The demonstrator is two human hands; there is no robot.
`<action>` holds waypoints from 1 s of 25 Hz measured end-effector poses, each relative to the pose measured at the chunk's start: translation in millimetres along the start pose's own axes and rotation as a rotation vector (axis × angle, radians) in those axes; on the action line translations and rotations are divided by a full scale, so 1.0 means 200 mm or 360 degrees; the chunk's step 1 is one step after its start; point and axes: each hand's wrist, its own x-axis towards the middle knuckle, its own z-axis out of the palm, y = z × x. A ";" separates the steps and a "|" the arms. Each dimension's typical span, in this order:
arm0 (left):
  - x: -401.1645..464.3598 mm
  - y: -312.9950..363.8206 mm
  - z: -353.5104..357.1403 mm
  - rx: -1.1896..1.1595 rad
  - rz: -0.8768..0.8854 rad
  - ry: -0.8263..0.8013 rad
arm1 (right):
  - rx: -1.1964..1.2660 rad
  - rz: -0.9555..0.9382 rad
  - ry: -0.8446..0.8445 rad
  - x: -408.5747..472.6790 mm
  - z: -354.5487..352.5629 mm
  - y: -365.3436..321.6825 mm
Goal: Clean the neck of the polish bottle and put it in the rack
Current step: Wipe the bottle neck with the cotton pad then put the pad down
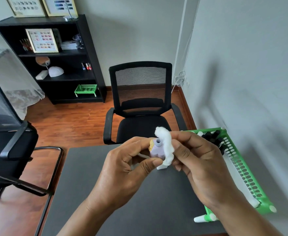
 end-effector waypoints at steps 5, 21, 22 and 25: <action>0.03 0.04 -0.02 0.0138 -0.0072 -0.0181 | -0.0569 -0.0373 -0.0246 0.04 -0.09 -0.05; -0.02 0.06 0.07 0.0144 -0.0021 0.0085 | -0.0886 -0.0745 0.0331 -0.09 0.03 0.00; -0.03 0.06 0.08 0.0124 -0.0044 0.0118 | -0.0796 -0.0678 0.0365 -0.10 0.05 0.01; -0.03 0.06 0.09 0.0105 -0.0093 0.0187 | -0.0492 -0.0470 0.0414 -0.13 0.06 0.02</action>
